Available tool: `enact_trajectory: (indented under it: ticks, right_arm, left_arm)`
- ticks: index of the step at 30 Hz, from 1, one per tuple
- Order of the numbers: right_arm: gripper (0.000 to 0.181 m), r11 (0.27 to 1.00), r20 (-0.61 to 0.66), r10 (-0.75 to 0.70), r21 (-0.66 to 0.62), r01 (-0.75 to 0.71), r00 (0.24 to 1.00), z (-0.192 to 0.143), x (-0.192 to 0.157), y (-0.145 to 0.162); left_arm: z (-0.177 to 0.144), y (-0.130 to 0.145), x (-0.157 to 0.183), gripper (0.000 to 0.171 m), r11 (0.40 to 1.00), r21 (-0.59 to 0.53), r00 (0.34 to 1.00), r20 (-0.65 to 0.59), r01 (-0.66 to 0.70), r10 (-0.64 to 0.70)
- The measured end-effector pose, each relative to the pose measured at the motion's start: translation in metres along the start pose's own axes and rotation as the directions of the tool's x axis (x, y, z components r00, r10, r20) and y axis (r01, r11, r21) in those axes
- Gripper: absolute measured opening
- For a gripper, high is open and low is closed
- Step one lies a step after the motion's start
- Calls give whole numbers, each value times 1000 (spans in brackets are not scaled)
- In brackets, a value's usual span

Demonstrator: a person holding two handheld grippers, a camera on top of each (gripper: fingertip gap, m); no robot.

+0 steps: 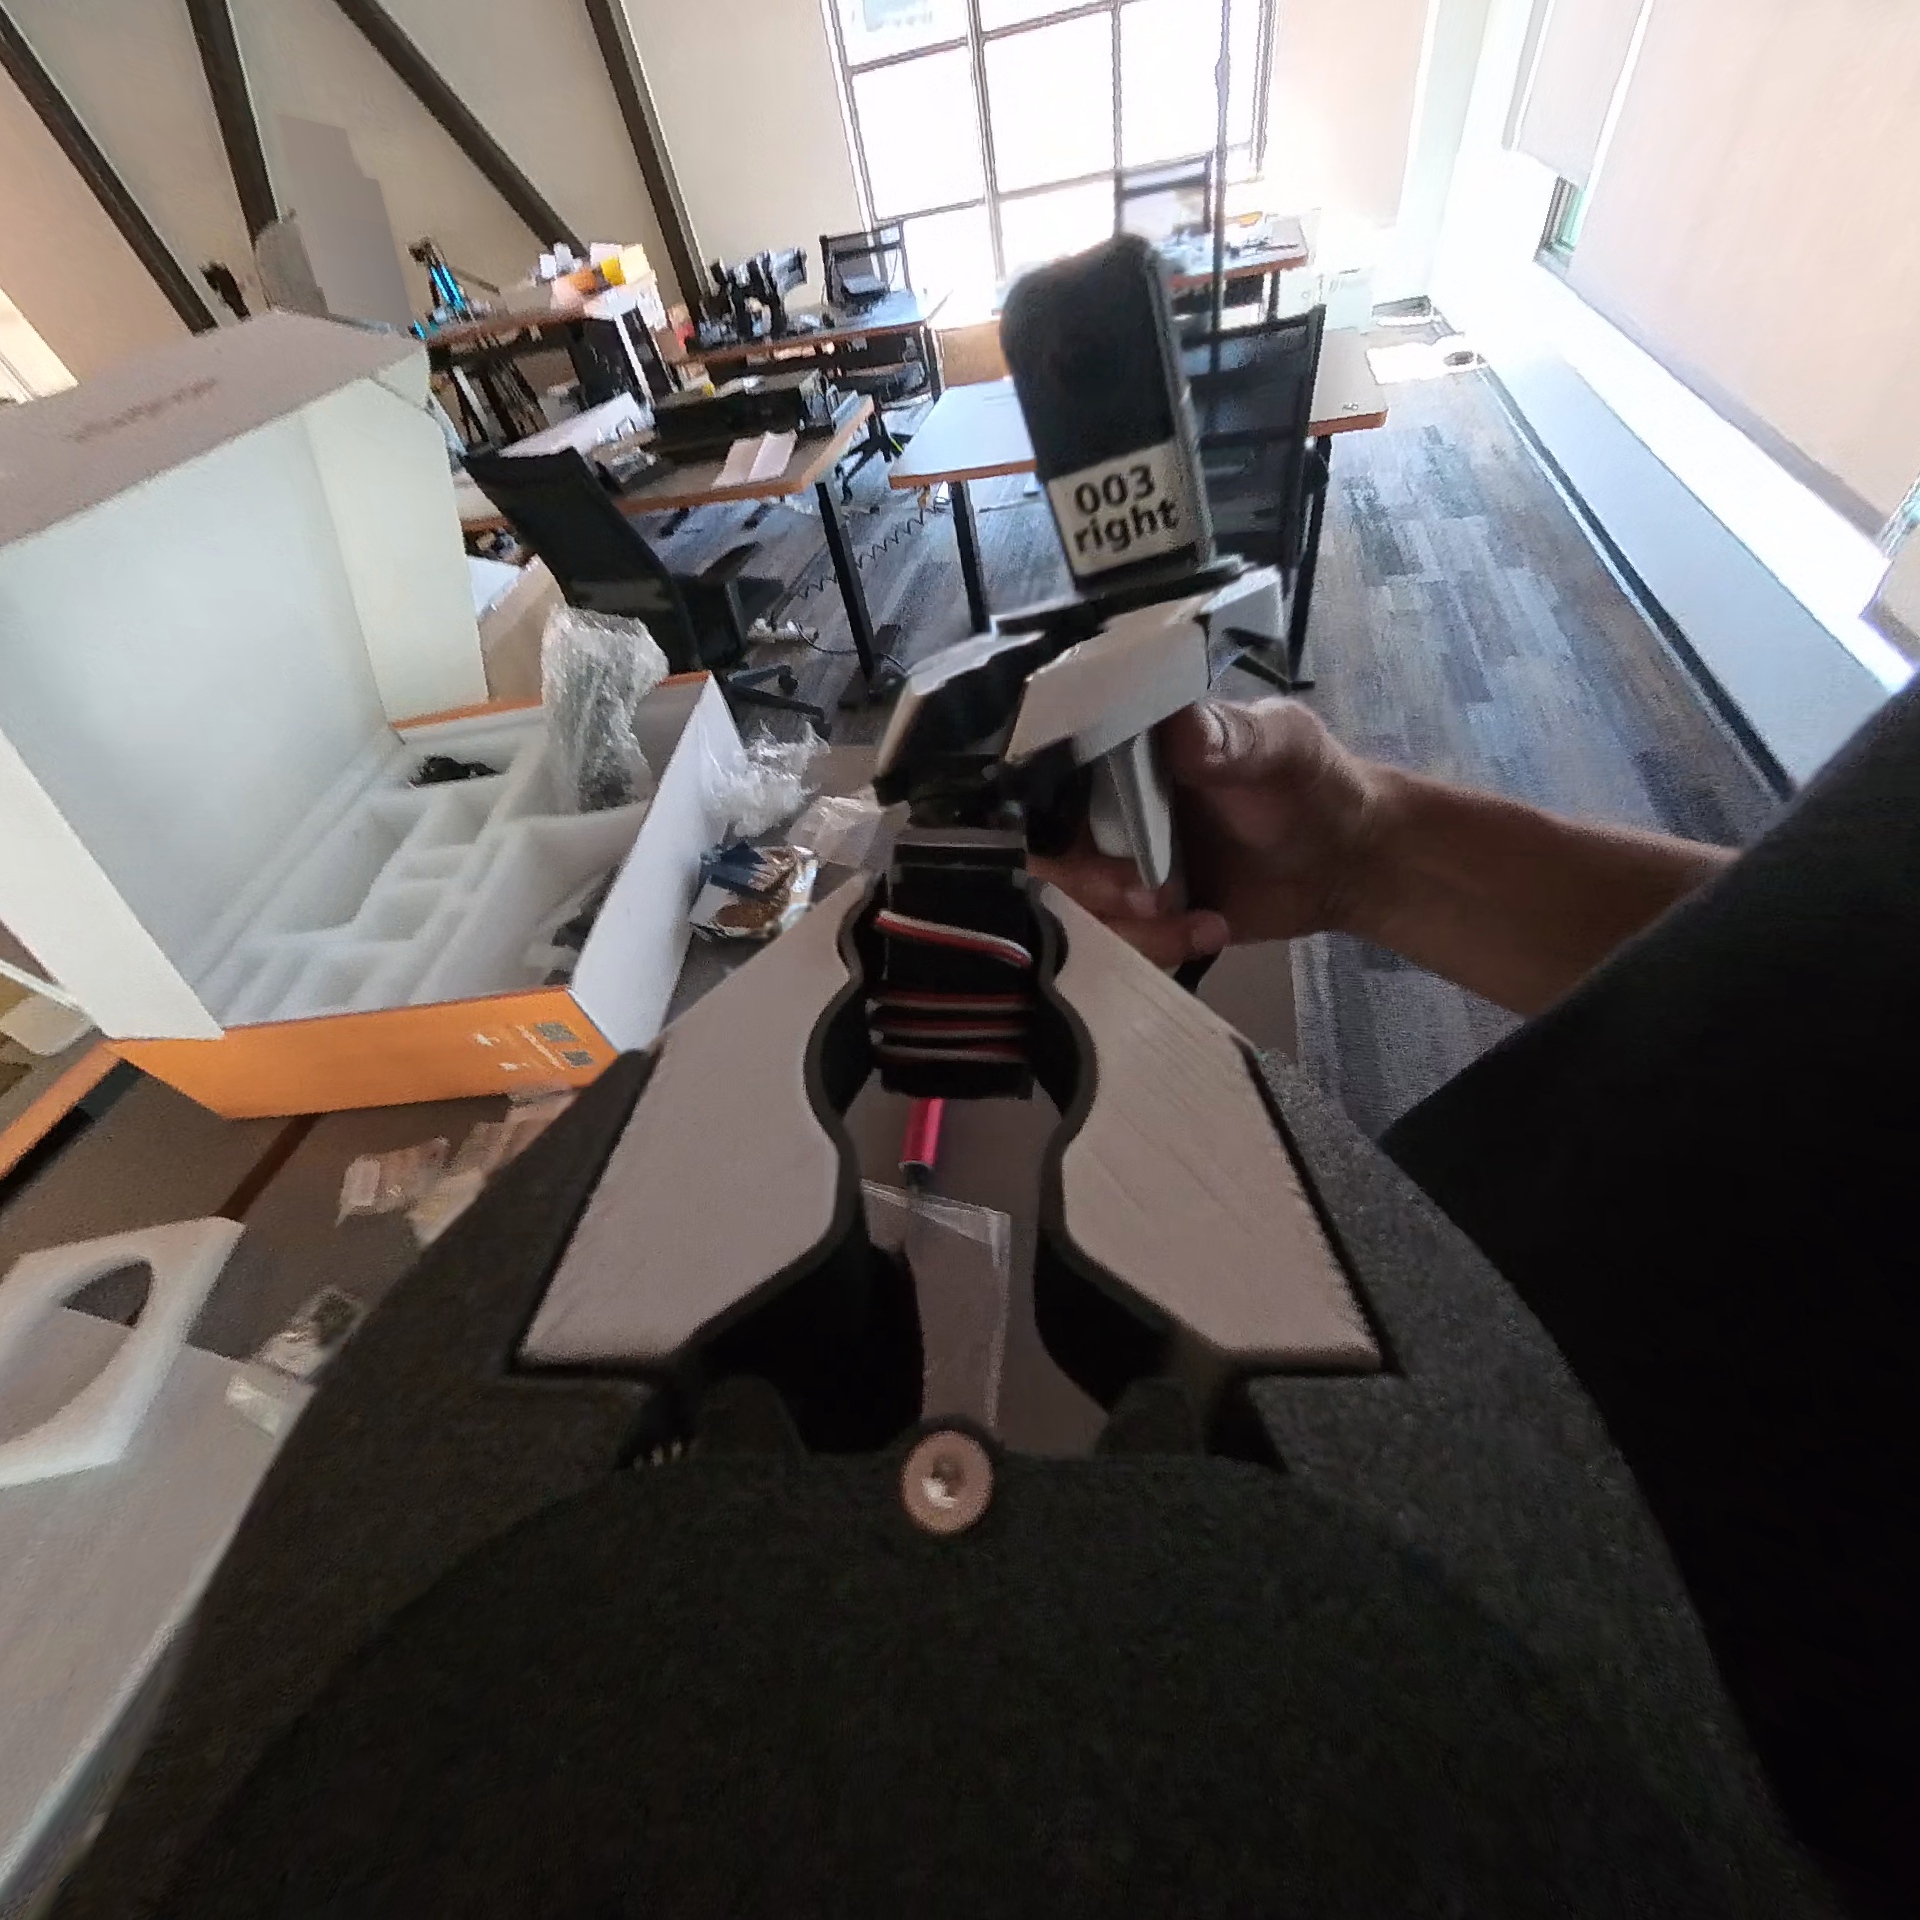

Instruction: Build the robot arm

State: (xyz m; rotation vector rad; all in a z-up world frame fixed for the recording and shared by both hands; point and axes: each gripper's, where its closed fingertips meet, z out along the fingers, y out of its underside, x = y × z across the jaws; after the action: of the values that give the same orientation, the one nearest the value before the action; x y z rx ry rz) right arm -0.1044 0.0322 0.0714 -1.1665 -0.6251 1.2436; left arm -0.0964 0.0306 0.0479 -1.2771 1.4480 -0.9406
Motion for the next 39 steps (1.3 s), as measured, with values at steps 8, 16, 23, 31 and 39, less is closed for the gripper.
enact_trajectory:
  ticks: [8,16,23,31,39]
  right_arm:
    - [18,960,140,153,213,-180,978,-16,3,4]
    - [19,971,114,161,159,-178,980,-21,6,17]
    - [21,944,-111,19,-325,-54,994,-24,21,71]
    - [19,875,-82,15,-482,-53,997,-14,22,85]
    - [0,905,122,426,-44,-423,897,-11,21,74]
  left_arm:
    - [12,5,6,24,978,-96,976,-91,187,-196]
    - [14,17,8,24,971,-196,980,-114,139,-163]
    - [7,64,5,25,925,-379,974,-208,10,-95]
    - [-2,73,3,25,901,-426,958,-281,-80,-48]
    - [-3,71,8,32,943,-323,942,-284,81,-179]
